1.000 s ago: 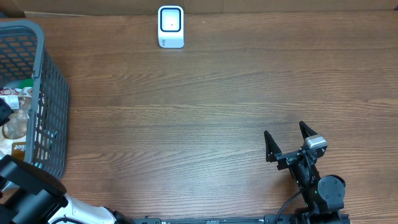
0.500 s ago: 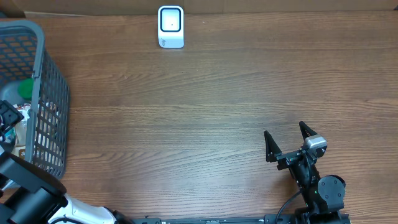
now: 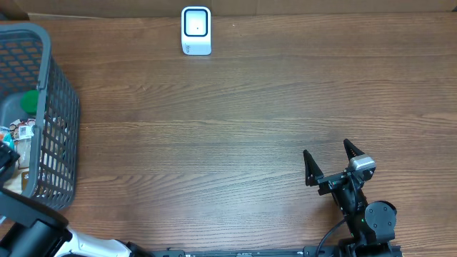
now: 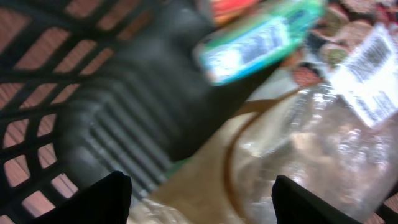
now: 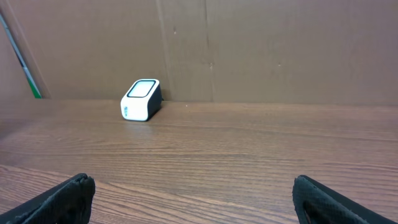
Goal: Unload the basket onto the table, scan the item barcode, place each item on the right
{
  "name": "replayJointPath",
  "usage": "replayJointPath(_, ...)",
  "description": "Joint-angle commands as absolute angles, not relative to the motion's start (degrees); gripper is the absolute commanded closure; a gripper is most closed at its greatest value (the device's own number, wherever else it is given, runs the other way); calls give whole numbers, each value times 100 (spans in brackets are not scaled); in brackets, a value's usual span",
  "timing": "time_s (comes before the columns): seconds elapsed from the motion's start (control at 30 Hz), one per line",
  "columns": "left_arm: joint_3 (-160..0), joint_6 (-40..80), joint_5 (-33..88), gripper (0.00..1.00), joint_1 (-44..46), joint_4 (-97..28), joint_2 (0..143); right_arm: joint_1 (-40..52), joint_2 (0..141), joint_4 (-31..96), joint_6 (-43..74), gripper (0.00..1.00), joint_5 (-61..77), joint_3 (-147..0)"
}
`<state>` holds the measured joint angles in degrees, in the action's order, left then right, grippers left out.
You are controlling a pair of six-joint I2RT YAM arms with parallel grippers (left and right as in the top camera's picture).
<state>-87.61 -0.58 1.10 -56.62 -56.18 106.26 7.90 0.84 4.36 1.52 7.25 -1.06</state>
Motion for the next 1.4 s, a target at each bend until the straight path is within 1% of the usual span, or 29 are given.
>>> replayJointPath(0.0, -8626, -176, 537, 24, -5918, -5509, 10538, 766, 16, 412, 143, 0, 718, -47)
replayJointPath(0.07, -8626, -196, 617, 24, -5994, -5465, 10628, 766, 16, 412, 143, 0, 718, -47)
replayJointPath(0.33, -8626, -1059, 1907, 25, -5927, -5260, 11332, 766, 19, 412, 143, 0, 718, -47)
replayJointPath(0.53, -8626, -1140, 2152, 25, -5881, -5260, 11959, 766, 16, 412, 143, 0, 718, -47)
replayJointPath(0.63, -8626, -1142, 2366, 28, -5881, -5216, 12145, 766, 16, 410, 143, 0, 718, -47)
replayJointPath(0.7, -8626, -1140, 2408, 37, -5881, -5164, 12193, 766, 19, 412, 143, 0, 718, -47)
replayJointPath(0.73, -8626, -1140, 2405, 44, -5881, -5129, 12195, 766, 16, 412, 143, 0, 718, -47)
replayJointPath(0.87, -8661, -1140, 2506, 81, -5881, -5087, 12186, 766, 16, 412, 143, 0, 718, -47)
replayJointPath(0.9, -8680, -1138, 2550, 86, -5881, -5092, 12186, 766, 16, 412, 143, 0, 718, -47)
replayJointPath(0.97, -8731, -1114, 2582, 90, -5878, -5129, 12173, 766, 16, 412, 143, 0, 718, -47)
replayJointPath(1.03, -8862, -1114, 2714, 96, -5881, -5286, 12158, 766, 16, 412, 143, 0, 718, -47)
replayJointPath(1.13, -9076, -1094, 2897, 96, -5878, -5483, 12092, 766, 16, 412, 143, 0, 718, -47)
replayJointPath(1.37, -9542, -543, 3009, 96, -5878, -5594, 11319, 766, 19, 412, 143, 0, 718, -47)
